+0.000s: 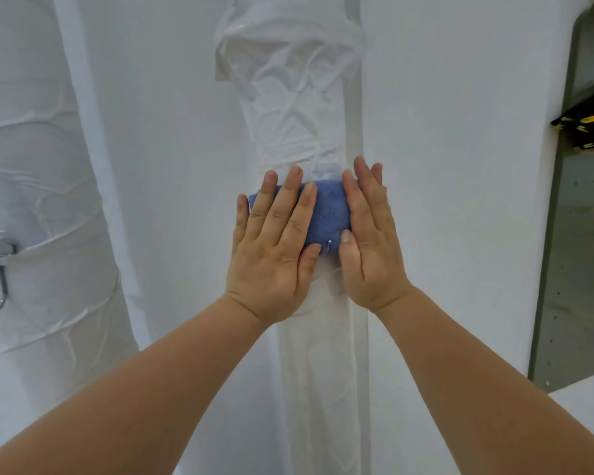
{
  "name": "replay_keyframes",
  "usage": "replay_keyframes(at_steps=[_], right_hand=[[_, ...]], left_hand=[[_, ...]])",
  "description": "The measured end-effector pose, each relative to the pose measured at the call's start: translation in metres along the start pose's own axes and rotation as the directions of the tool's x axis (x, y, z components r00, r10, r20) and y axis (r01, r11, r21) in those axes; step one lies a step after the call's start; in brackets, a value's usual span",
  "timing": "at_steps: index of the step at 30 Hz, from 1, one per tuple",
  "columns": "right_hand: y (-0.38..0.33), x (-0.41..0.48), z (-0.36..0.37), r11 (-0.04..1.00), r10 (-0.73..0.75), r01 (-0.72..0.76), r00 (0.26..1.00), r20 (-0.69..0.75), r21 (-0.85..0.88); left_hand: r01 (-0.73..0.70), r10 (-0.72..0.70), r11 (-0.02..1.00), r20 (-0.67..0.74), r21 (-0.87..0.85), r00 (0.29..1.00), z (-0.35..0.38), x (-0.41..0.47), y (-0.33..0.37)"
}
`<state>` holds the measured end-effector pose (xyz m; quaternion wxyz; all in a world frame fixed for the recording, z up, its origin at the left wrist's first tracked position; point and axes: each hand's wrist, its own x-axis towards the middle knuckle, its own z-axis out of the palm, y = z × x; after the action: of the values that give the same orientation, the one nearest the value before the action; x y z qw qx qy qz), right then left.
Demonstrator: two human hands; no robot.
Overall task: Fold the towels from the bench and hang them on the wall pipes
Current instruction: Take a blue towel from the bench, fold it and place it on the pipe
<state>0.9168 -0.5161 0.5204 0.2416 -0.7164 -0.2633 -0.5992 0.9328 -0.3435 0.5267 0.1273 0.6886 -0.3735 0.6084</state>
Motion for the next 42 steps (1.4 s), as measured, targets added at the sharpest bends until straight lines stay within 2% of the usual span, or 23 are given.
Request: replay_keyframes(at_steps=[4, 9, 13, 17, 21, 27, 36, 39, 42], right_hand=[[0.0, 0.0, 0.003, 0.999, 0.023, -0.023, 1.0, -0.01, 0.035], [-0.005, -0.004, -0.013, 0.995, 0.096, -0.095, 0.99, 0.104, -0.022], [-0.02, -0.007, -0.034, 0.955, 0.26, -0.209, 0.93, 0.261, -0.209], [-0.039, -0.005, -0.049, 0.887, 0.392, -0.275, 0.873, 0.29, -0.371], [-0.058, -0.001, -0.062, 0.846, 0.428, -0.262, 0.853, 0.298, -0.464], [-0.075, 0.004, -0.082, 0.829, 0.427, -0.205, 0.833, 0.352, -0.52], [-0.122, -0.011, -0.072, 0.798, 0.426, -0.227, 0.867, 0.257, -0.558], [-0.16, -0.02, -0.047, 0.759, 0.456, -0.253, 0.865, 0.211, -0.6], [-0.205, -0.038, -0.014, 0.688, 0.503, -0.253, 0.841, 0.197, -0.68]], left_hand=[[-0.007, 0.007, 1.0, -0.002, -0.005, 1.0, 0.002, 0.0, -0.002], [0.021, -0.024, 0.999, 0.106, 0.025, 0.994, -0.007, 0.0, 0.002], [0.083, -0.092, 0.995, 0.233, 0.051, 0.968, -0.022, 0.0, 0.008], [0.099, -0.15, 0.983, 0.363, 0.156, 0.919, -0.042, 0.004, 0.016], [0.079, -0.168, 0.974, 0.441, 0.212, 0.882, -0.059, 0.011, 0.021], [0.062, -0.166, 0.97, 0.454, 0.235, 0.875, -0.077, 0.012, 0.032], [0.172, -0.255, 0.961, 0.448, 0.218, 0.857, -0.127, -0.008, 0.021], [0.193, -0.226, 0.974, 0.44, 0.118, 0.869, -0.16, -0.032, 0.003], [0.126, -0.104, 0.992, 0.483, -0.013, 0.87, -0.197, -0.071, -0.019]])
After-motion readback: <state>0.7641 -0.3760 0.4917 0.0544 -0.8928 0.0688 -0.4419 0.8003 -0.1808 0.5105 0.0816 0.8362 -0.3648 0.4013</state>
